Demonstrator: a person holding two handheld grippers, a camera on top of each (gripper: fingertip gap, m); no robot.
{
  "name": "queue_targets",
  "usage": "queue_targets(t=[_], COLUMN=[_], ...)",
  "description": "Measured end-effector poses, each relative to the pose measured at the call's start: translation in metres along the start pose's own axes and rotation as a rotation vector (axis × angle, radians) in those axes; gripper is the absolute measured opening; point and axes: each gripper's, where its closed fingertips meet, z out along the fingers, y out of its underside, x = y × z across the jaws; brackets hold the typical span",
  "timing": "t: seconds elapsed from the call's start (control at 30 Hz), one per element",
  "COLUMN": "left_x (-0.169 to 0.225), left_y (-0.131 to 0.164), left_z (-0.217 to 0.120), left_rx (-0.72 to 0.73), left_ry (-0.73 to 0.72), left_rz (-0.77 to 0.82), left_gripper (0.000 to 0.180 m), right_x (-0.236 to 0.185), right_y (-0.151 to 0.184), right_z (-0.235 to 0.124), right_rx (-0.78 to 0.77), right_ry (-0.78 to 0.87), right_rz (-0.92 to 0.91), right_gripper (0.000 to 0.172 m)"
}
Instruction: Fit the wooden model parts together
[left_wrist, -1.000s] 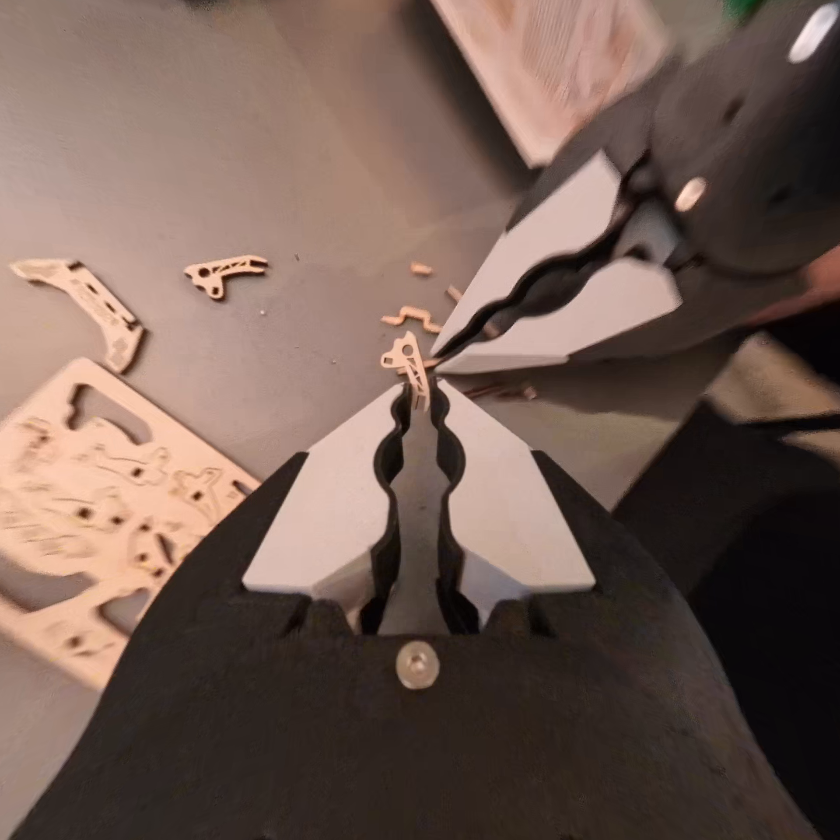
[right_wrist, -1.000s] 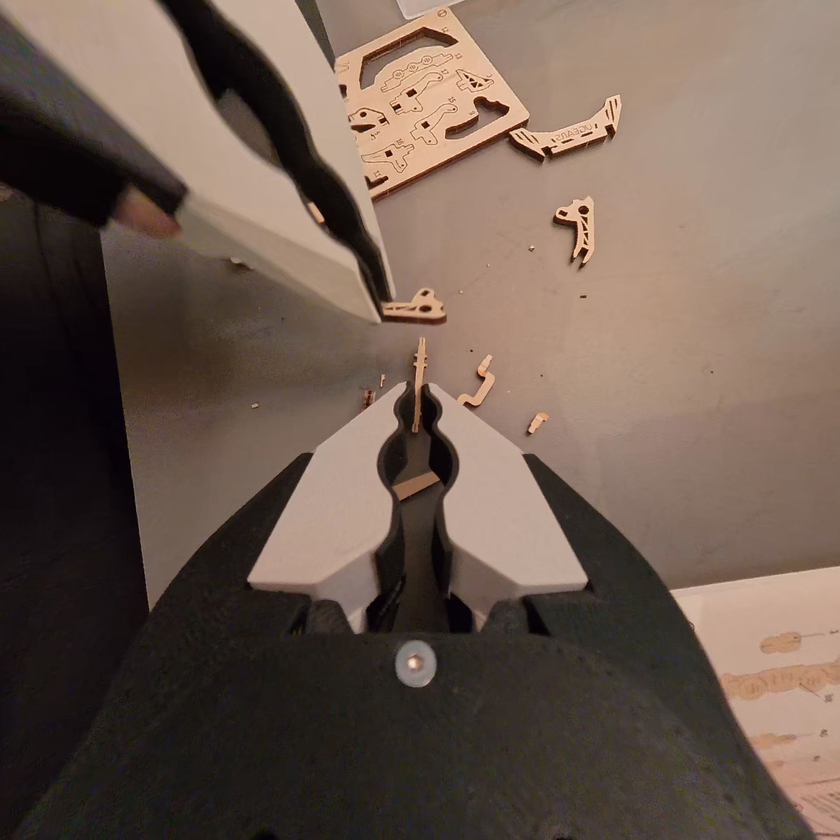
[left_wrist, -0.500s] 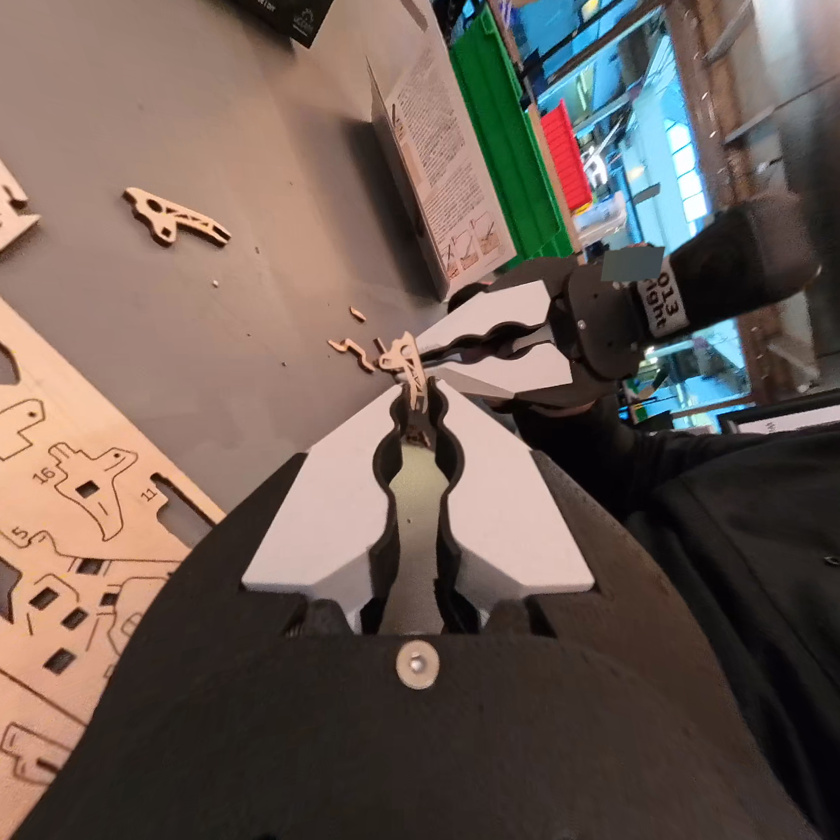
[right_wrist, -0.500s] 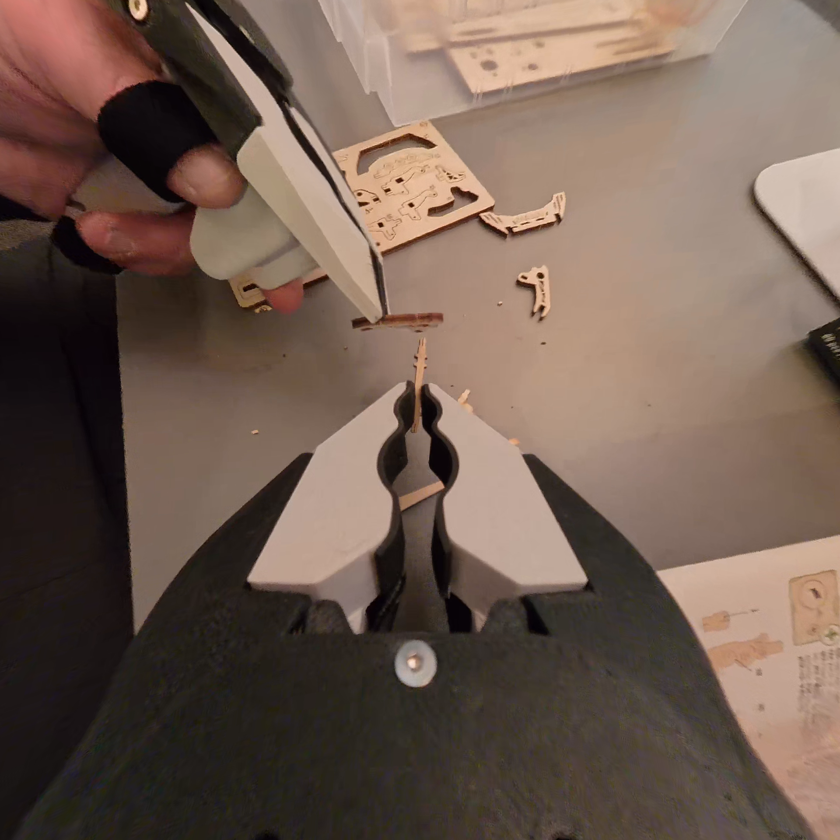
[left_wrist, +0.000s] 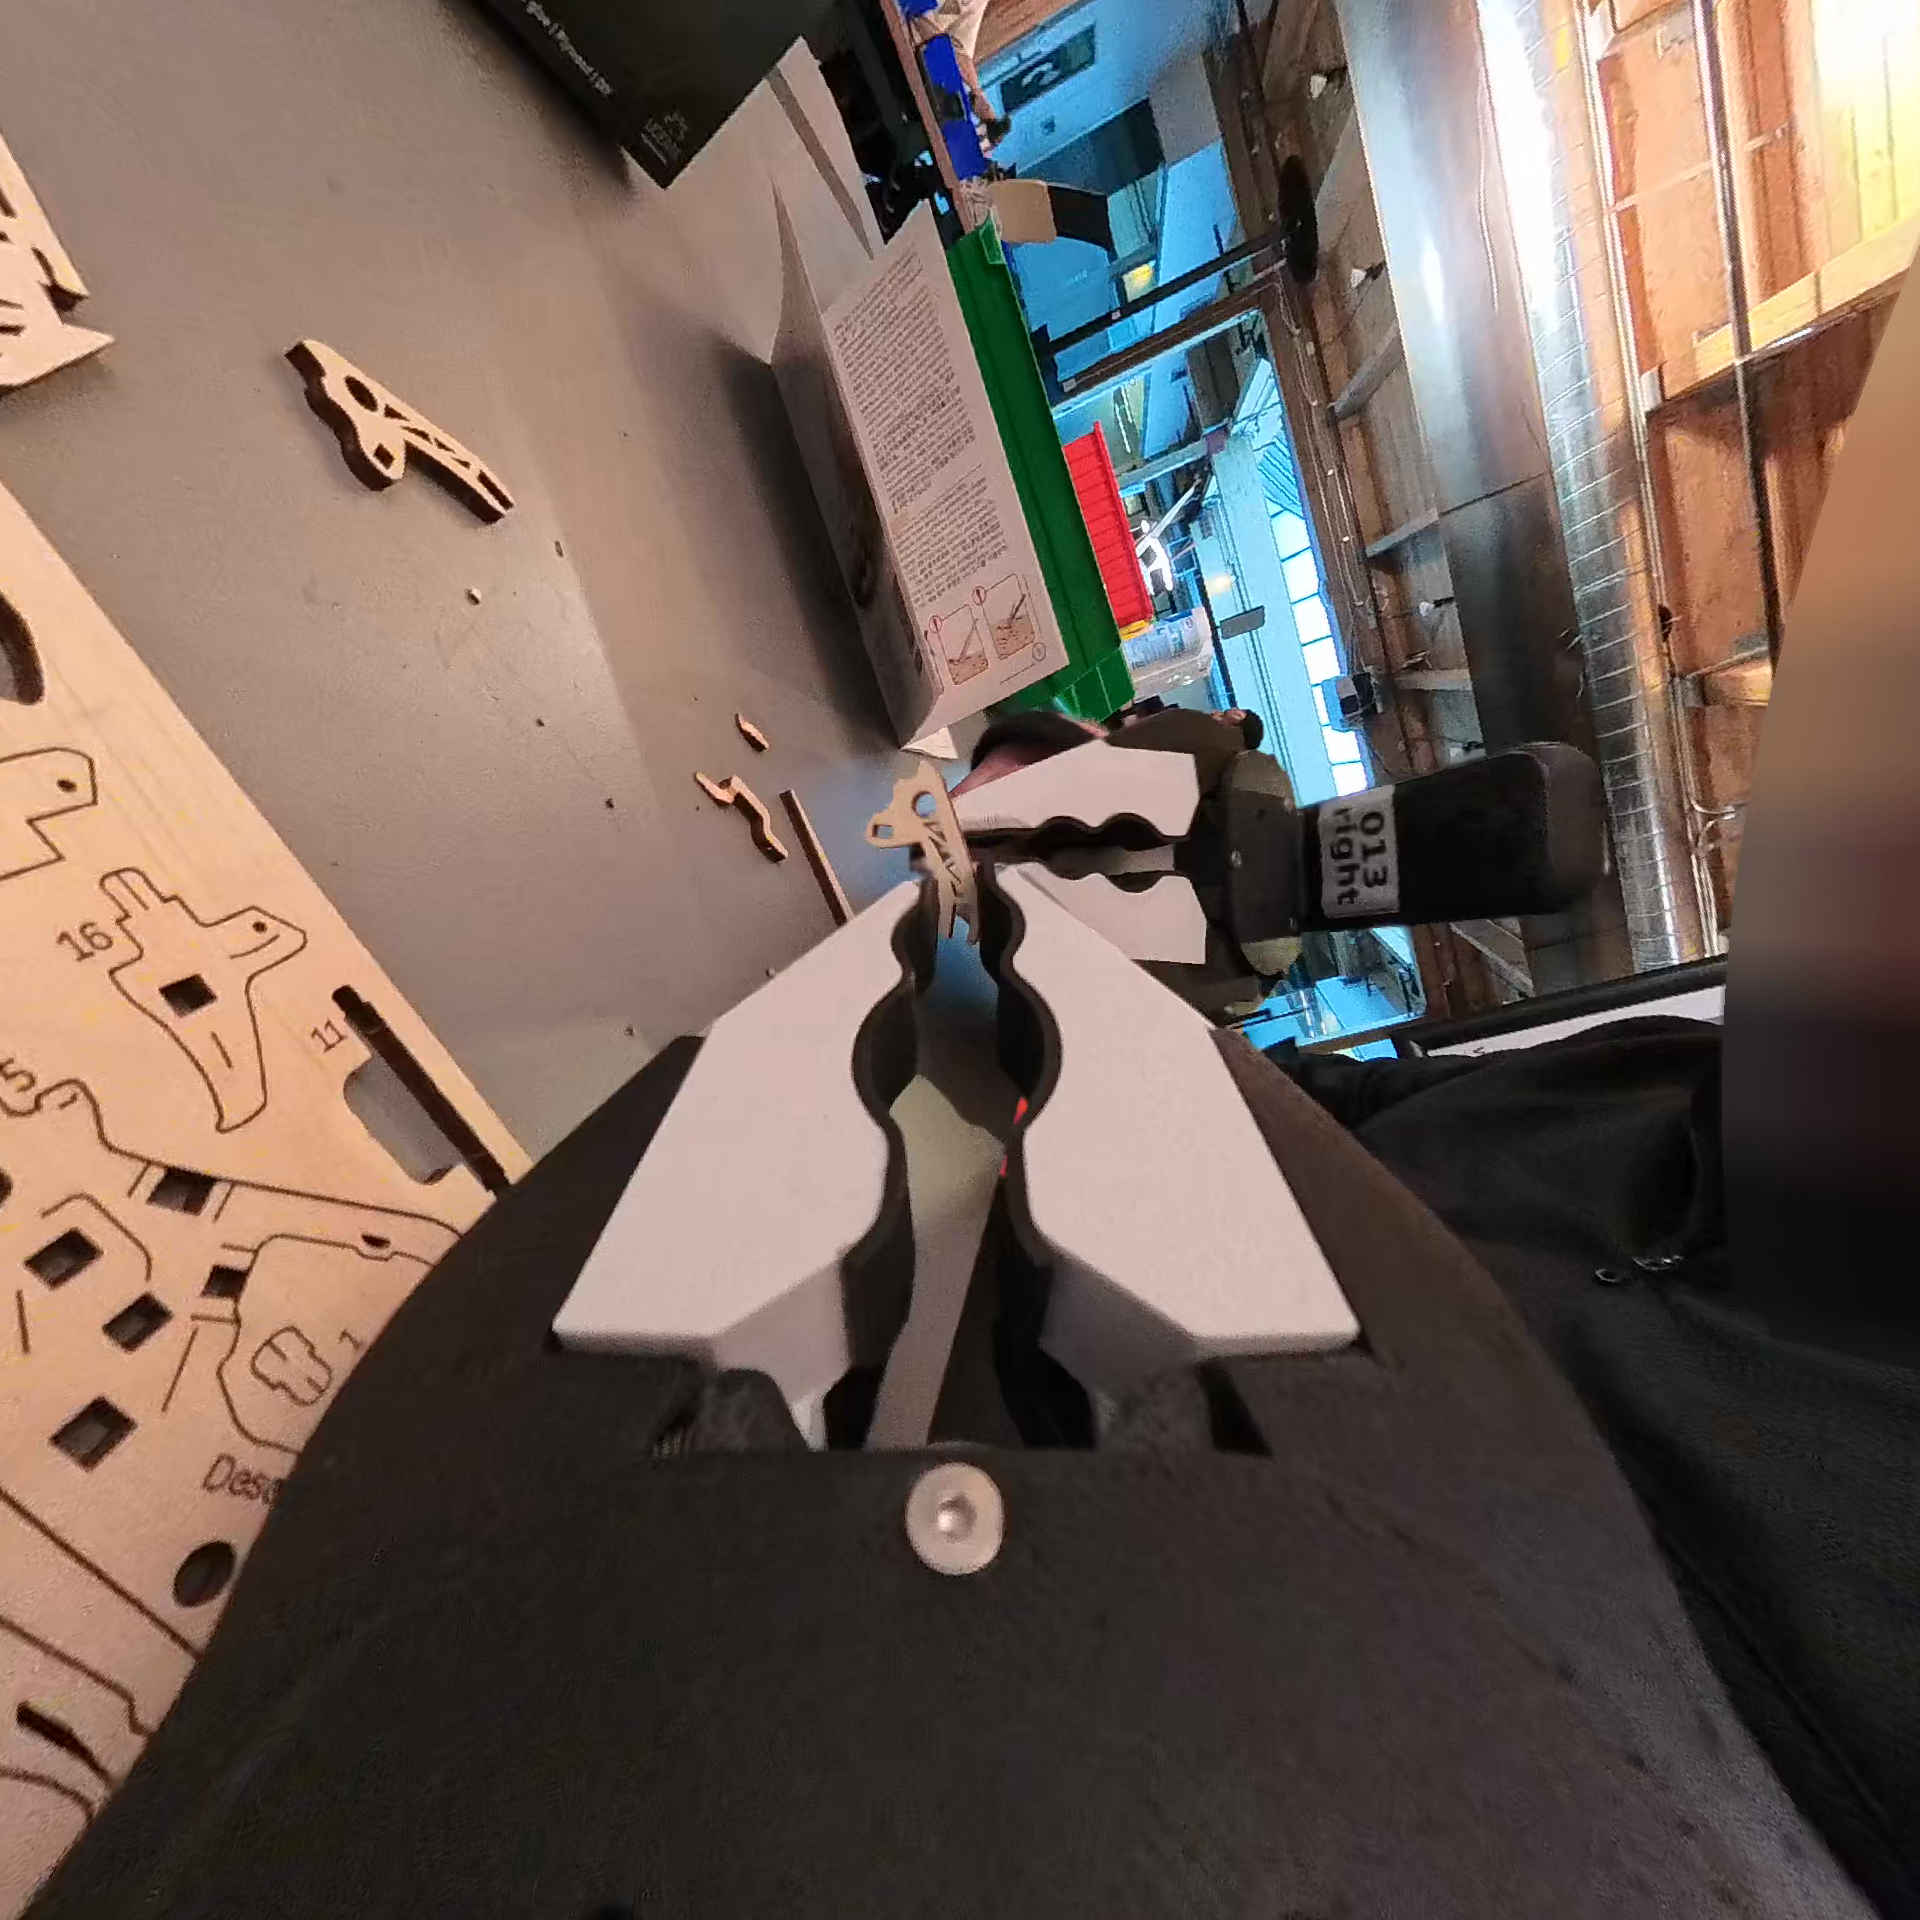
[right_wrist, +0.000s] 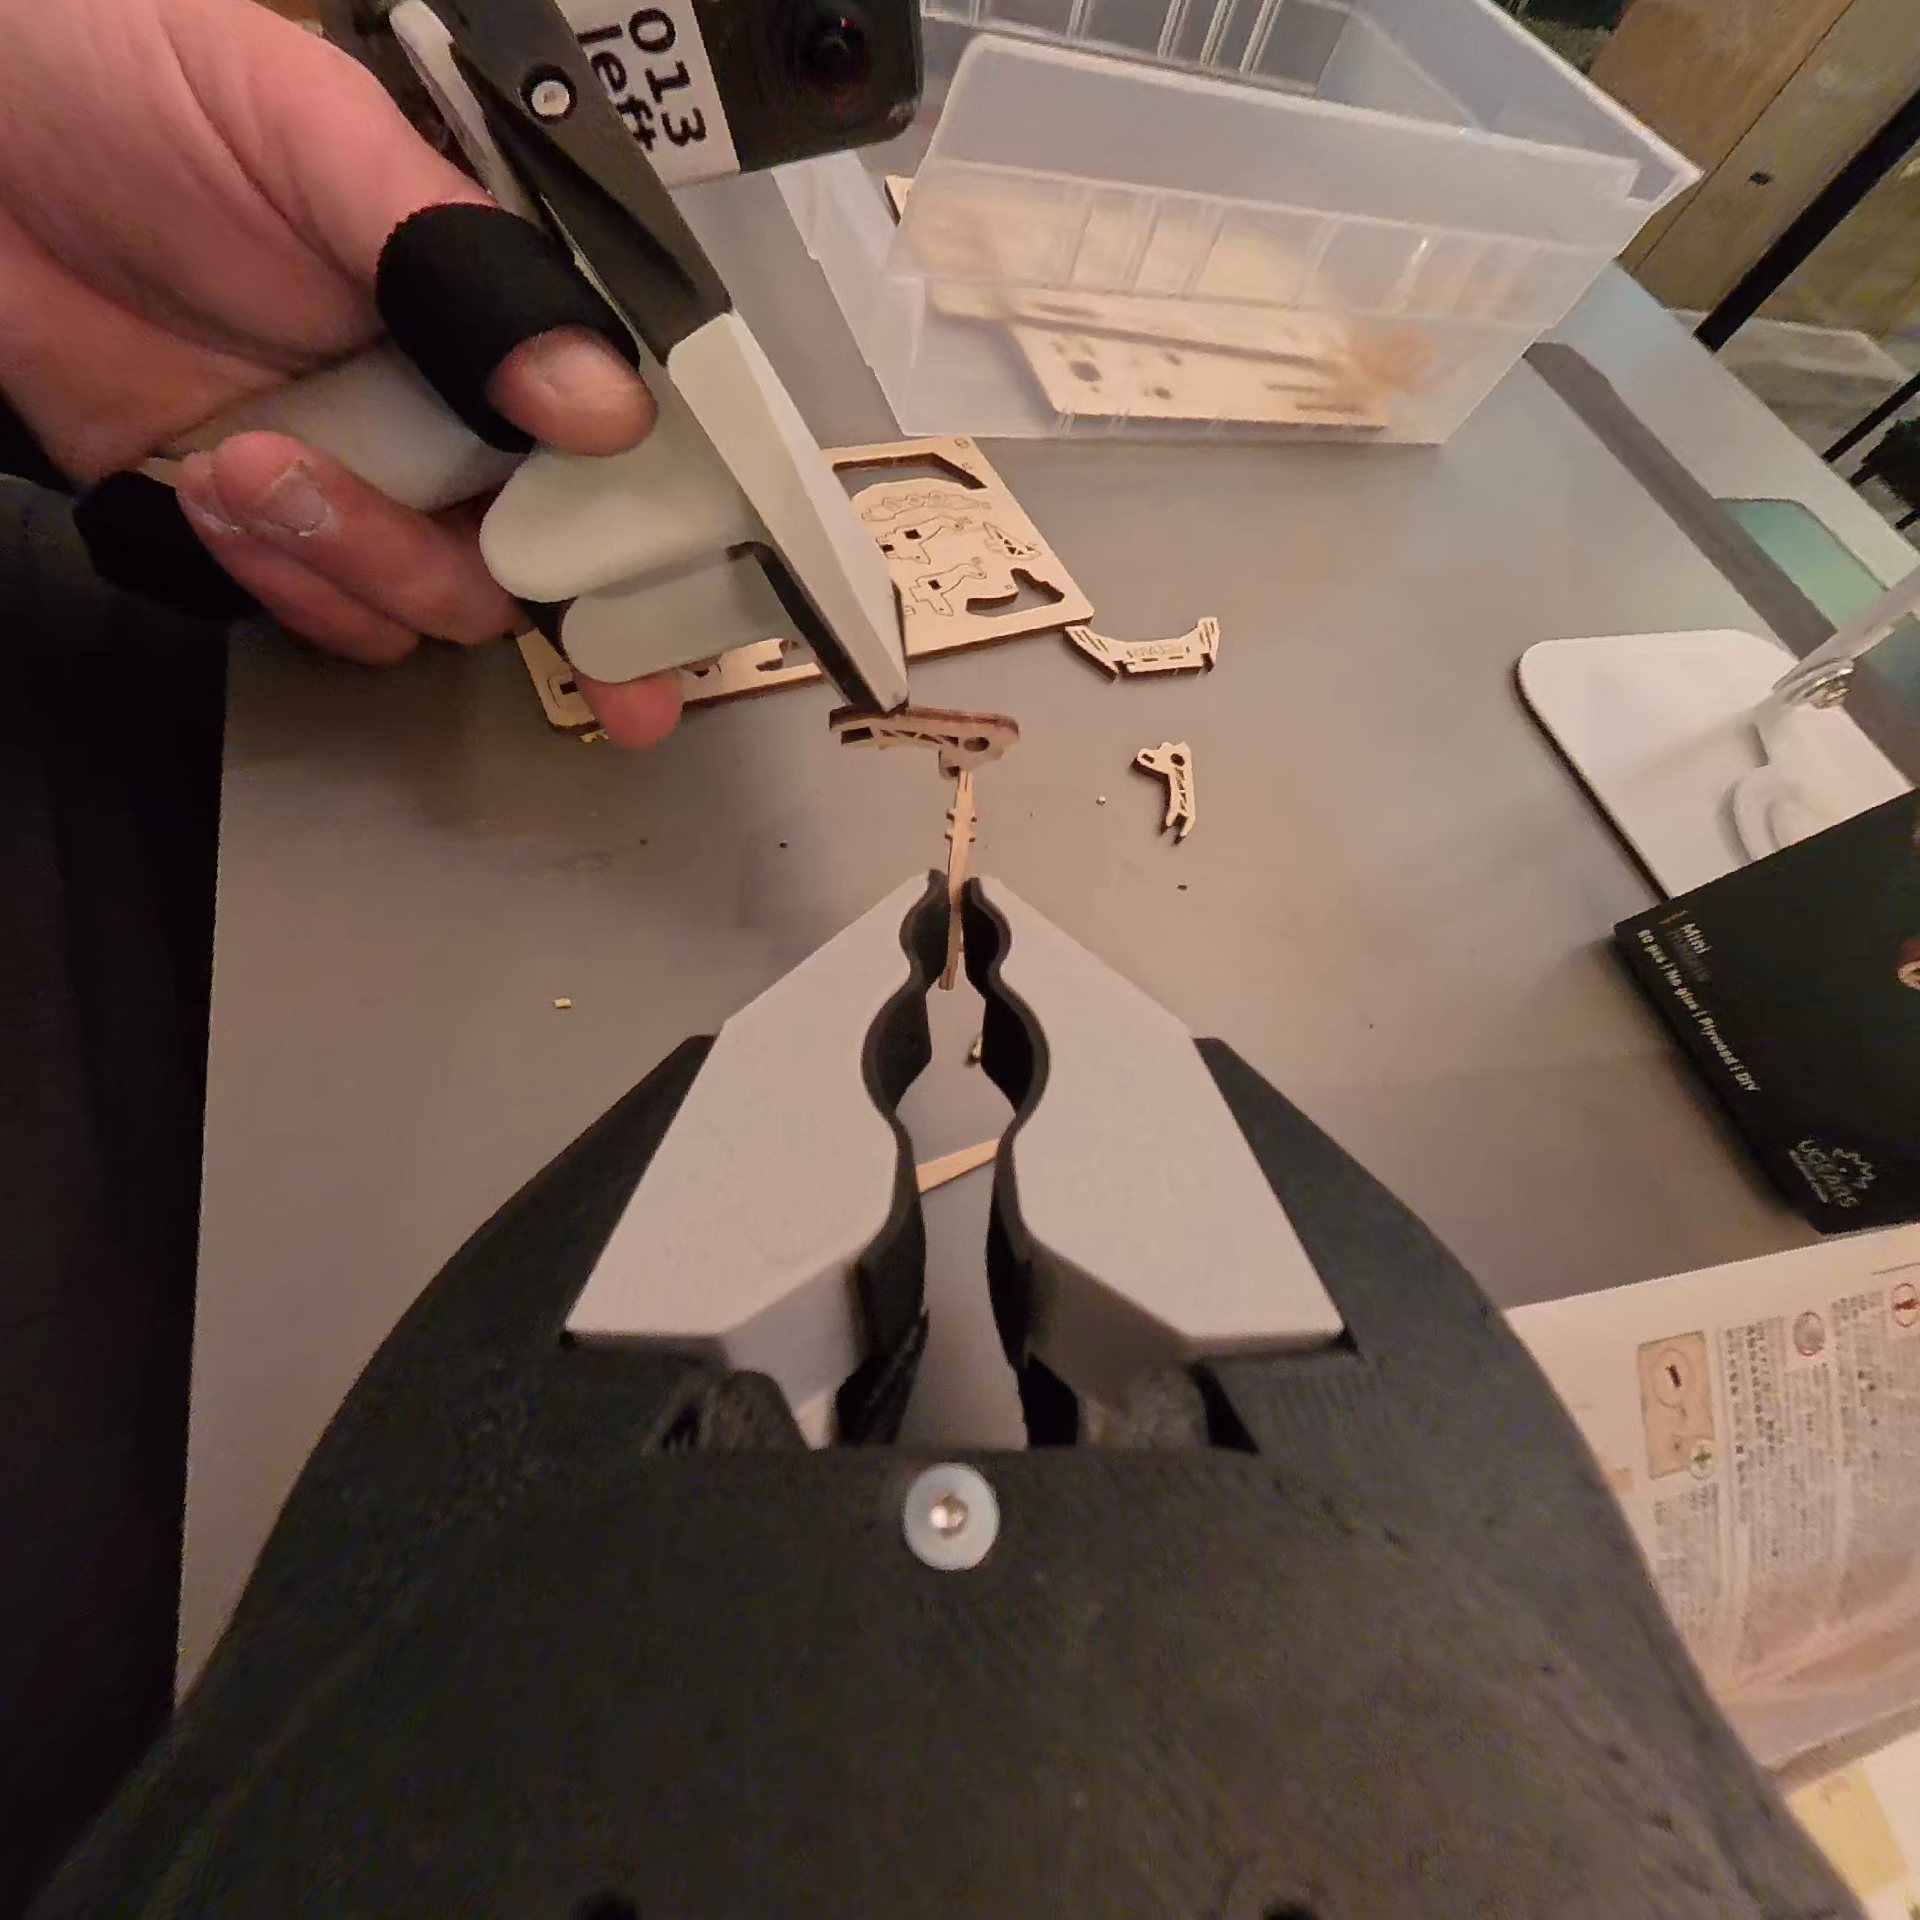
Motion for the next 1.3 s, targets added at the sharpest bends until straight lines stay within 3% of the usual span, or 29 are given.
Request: queue_targets(t=[0.03,0.5,1.3], left_x=[0.001,0.004,-0.002], left_y=[0.001,0.002,0.011], left_z=[0.000,0.000,0.000], left_rx=[-0.005,-0.005,-0.090], left_ry=[0.004,0.027,-0.080], left_rz=[0.001,0.000,0.078], left_gripper=[0.005,0.005,0.005], right_x=[0.001,-0.001,-0.009], right_y=[-0.001,-0.003,0.003], right_z=[0.000,0.001,0.008], right_rx=[0.002,-0.004,-0.026], right_ry=[0.009,0.065,0.035], right_rz=[-0.015,-0.151,-0.224], right_gripper=[0.000,0.000,0.000])
